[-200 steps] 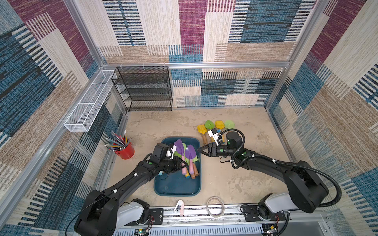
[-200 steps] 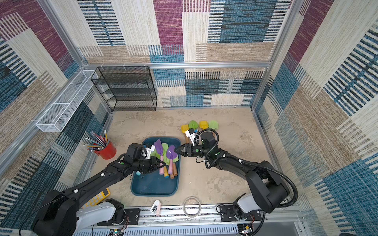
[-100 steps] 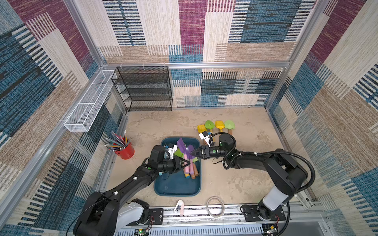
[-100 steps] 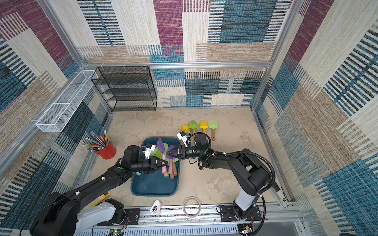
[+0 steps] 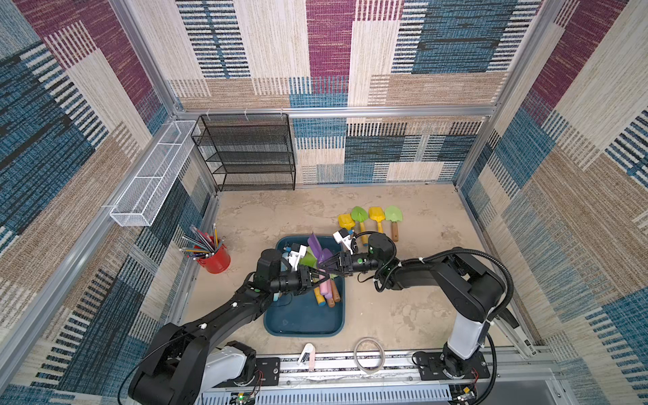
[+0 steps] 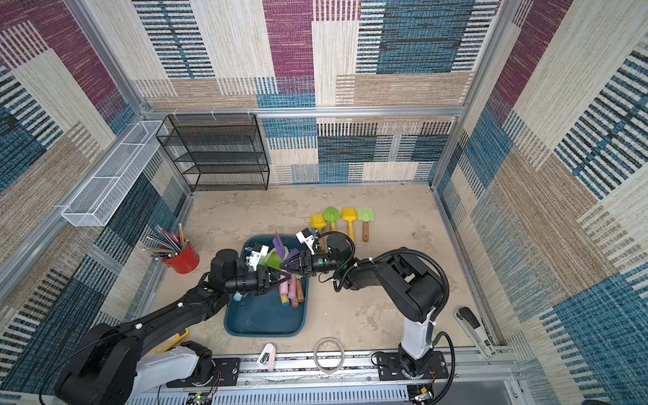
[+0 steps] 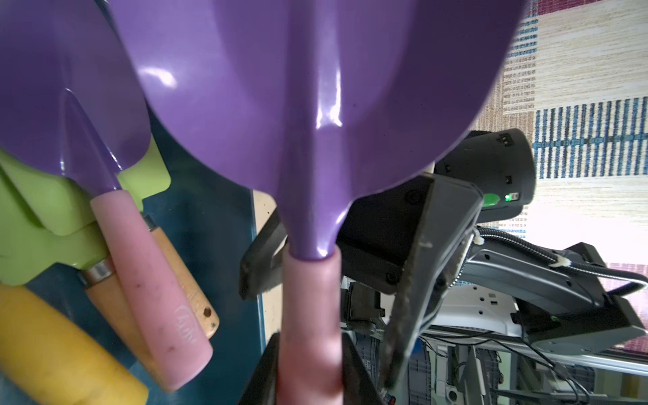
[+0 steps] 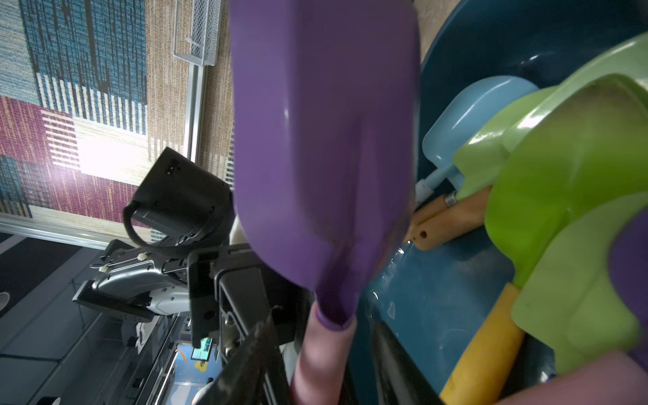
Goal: Take the shovel out of the storage box
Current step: Place the shovel at the center of the board.
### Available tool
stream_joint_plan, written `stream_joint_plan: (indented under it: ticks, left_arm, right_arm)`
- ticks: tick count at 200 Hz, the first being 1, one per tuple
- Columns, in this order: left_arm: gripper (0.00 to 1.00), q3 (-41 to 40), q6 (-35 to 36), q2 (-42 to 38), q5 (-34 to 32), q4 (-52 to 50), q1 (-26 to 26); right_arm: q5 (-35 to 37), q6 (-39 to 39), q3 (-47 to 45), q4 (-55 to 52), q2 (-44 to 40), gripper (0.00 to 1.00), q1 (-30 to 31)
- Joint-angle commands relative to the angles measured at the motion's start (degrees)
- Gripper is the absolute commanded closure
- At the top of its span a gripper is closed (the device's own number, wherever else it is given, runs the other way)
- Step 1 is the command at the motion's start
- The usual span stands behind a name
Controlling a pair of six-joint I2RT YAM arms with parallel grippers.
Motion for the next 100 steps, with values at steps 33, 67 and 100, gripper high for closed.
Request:
stream_joint_plan:
  ticks: [33, 67, 100]
  left_arm:
    - [0.89, -0.8, -1.9, 0.8, 3.1, 7.2, 0.1]
    - [0.89, -0.9, -1.9, 0.9, 3.2, 7.5, 0.1]
    - [0.85, -1.0, -1.9, 0.9, 3.8, 7.7, 0.1]
  right_arm:
    - [-2.5, 5.4, 1.2, 9.3, 2.4, 0.59, 0.4]
    - [-2.7, 6.6, 1.2, 11.0, 2.9, 0.69, 0.4]
    - [-2.5, 6.6, 1.3, 11.1, 2.9, 0.78, 0.4]
